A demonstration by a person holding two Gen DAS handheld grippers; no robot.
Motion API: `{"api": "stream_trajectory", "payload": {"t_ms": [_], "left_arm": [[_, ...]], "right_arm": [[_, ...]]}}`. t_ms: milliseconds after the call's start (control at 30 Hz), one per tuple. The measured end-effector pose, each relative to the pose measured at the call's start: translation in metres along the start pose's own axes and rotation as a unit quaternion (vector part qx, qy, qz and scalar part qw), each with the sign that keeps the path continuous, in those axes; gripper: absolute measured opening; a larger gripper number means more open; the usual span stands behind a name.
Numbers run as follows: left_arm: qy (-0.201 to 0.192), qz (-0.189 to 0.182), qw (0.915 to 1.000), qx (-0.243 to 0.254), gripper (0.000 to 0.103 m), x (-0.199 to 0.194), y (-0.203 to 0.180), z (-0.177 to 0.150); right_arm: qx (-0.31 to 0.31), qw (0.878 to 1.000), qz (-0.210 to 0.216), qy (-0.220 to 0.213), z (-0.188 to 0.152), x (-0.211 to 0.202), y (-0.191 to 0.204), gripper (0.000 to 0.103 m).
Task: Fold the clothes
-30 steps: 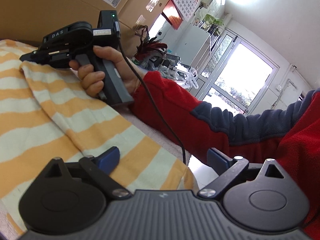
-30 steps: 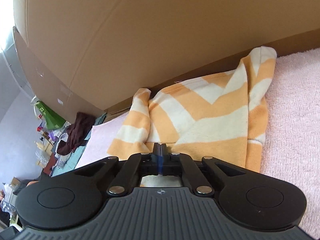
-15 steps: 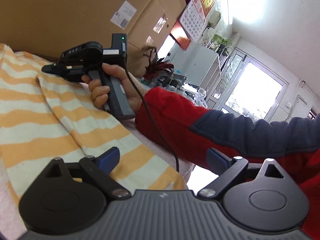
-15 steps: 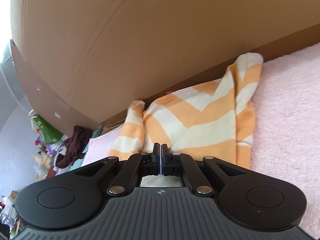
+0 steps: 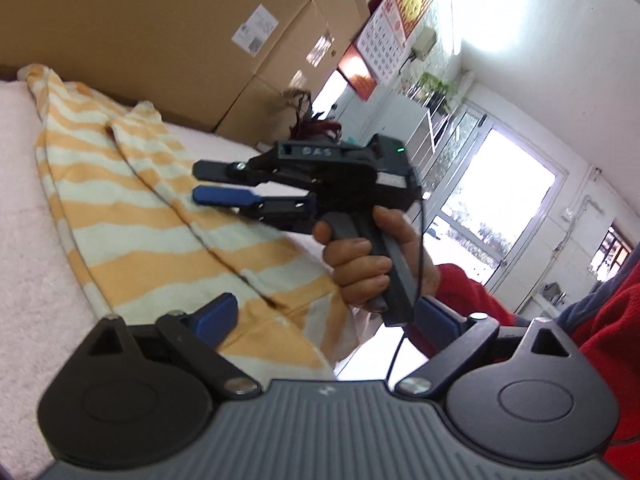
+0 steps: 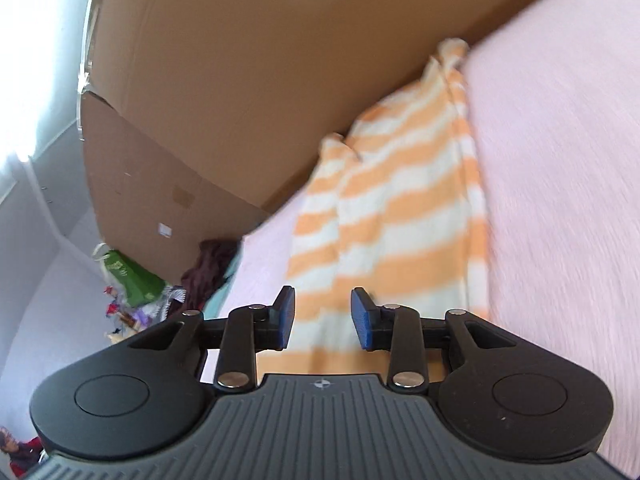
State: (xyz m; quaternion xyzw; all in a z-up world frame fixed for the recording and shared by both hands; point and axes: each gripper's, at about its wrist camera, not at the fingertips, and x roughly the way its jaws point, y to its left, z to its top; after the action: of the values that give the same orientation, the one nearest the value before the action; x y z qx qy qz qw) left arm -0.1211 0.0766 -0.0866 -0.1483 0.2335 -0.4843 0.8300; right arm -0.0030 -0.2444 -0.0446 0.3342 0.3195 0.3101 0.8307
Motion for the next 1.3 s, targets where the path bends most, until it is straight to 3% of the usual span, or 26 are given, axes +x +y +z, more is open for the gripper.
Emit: {"api": "stream_trajectory", "payload": {"t_ms": [67, 167, 267, 333, 400, 433, 533, 633, 700, 767, 1067, 1200, 1300], "left_arm": [[0.000, 0.000, 0.9998, 0.018, 0.101, 0.002, -0.006, -0.003], [0.000, 0.000, 1.0000, 0.009, 0.101, 0.001, -0.004, -0.002], [0.001, 0.027, 0.9996, 0.007, 0.097, -0.004, -0.010, 0.001], [-0.015, 0.045, 0.9987, 0.020, 0.100, -0.015, -0.017, 0.005], [-0.032, 0.073, 0.9963, 0.033, 0.102, -0.024, -0.021, 0.006], [-0.028, 0.087, 0.9952, 0.035, 0.101, -0.025, -0.020, 0.006], [-0.027, 0.092, 0.9953, 0.013, 0.093, -0.023, -0.013, 0.001], [-0.035, 0.083, 0.9960, 0.001, 0.083, -0.015, -0.011, -0.004], [-0.038, 0.087, 0.9954, 0.007, 0.082, -0.011, -0.011, -0.007], [-0.040, 0.094, 0.9947, 0.015, 0.083, -0.008, -0.011, -0.010], [-0.033, 0.111, 0.9931, 0.021, 0.084, -0.030, -0.020, -0.015], [-0.029, 0.113, 0.9927, 0.031, 0.089, -0.040, -0.027, -0.014], [-0.028, 0.143, 0.9877, 0.057, 0.091, -0.033, -0.028, -0.005]], "right_arm": [[-0.006, 0.999, -0.018, -0.028, -0.010, -0.009, 0.002, 0.030], [-0.030, 0.998, -0.040, -0.031, -0.015, -0.013, 0.005, 0.030], [-0.027, 0.998, -0.052, -0.034, -0.018, -0.020, 0.008, 0.031], [-0.021, 0.997, -0.059, -0.038, -0.019, -0.029, 0.010, 0.037], [-0.034, 0.996, -0.061, -0.049, -0.026, -0.043, 0.015, 0.056], [-0.045, 0.996, -0.064, -0.053, -0.030, -0.049, 0.018, 0.061], [-0.090, 0.993, -0.061, -0.051, -0.047, -0.058, 0.024, 0.065], [-0.110, 0.991, -0.049, -0.060, -0.062, -0.061, 0.017, 0.048], [-0.111, 0.989, -0.051, -0.080, -0.068, -0.064, 0.009, 0.024], [-0.120, 0.987, -0.055, -0.096, -0.075, -0.067, 0.005, 0.018], [-0.222, 0.962, -0.075, -0.140, -0.100, -0.082, 0.010, 0.017], [-0.238, 0.958, -0.081, -0.140, -0.103, -0.093, 0.008, 0.017], [-0.225, 0.960, -0.088, -0.145, -0.106, -0.098, 0.004, 0.017]]}}
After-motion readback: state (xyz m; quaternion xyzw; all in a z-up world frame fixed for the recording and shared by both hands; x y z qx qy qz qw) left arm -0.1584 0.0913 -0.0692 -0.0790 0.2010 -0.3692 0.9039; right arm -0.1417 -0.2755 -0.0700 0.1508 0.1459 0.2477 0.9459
